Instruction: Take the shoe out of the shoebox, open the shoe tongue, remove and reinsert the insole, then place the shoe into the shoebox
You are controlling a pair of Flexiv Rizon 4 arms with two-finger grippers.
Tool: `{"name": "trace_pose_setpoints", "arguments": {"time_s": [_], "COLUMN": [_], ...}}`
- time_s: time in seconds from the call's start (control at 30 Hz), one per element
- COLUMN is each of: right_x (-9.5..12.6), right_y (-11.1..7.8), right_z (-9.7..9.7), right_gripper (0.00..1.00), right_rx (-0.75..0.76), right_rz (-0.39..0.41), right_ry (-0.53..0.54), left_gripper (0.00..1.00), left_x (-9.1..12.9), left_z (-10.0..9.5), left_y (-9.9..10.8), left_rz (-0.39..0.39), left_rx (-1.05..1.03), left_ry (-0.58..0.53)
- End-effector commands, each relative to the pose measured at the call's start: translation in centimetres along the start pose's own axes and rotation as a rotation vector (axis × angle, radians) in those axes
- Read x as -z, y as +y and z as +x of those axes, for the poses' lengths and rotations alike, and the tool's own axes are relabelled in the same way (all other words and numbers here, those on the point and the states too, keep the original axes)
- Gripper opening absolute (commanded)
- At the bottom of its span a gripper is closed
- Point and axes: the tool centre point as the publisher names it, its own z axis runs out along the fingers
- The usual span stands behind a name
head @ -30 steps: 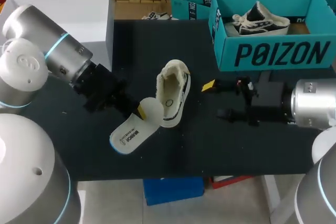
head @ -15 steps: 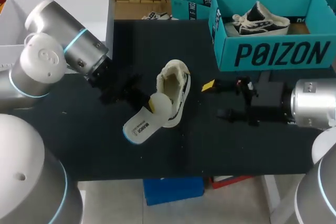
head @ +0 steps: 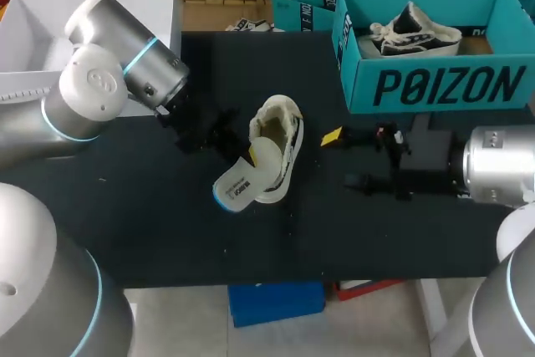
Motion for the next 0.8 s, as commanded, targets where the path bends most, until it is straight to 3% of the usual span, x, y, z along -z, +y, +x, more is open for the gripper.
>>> {"name": "trace_pose_setpoints", "arguments": {"time_s": [0.03, 0.53, 0.57, 0.67, 0.73, 0.77, 0.8], "right_x": [0.0, 0.0, 0.0, 0.0, 0.0, 0.0, 0.0], "right_y": [0.0, 0.0, 0.0, 0.0, 0.0, 0.0, 0.0], "right_z": [0.0, 0.0, 0.0, 0.0, 0.0, 0.0, 0.0], "right_gripper": [1.00, 1.00, 1.00, 1.00, 1.00, 1.00, 1.00], "right_rx": [0.000, 0.000, 0.000, 0.000, 0.000, 0.000, 0.000], "right_rz": [0.000, 0.000, 0.000, 0.000, 0.000, 0.000, 0.000], "right_ry": [-0.001, -0.001, -0.001, -0.001, -0.001, -0.001, -0.001], "left_gripper": [0.00, 0.00, 0.05, 0.44, 0.73, 1.00, 1.00], "left_x": [-0.8, -1.9, -1.9, -1.9, -1.7, -1.5, -1.4], "left_z": [-0.2, -0.3, -0.3, -0.4, -0.5, -0.7, -0.8], "left_y": [1.7, 5.5, 5.7, 5.9, 5.9, 5.7, 5.6], "left_rz": [0.004, -0.068, -0.072, -0.079, -0.082, -0.085, -0.085], "left_rx": [-0.002, 0.002, 0.004, 0.008, 0.010, 0.010, 0.009], "left_ry": [0.011, 0.035, 0.035, 0.038, 0.038, 0.038, 0.038]}}
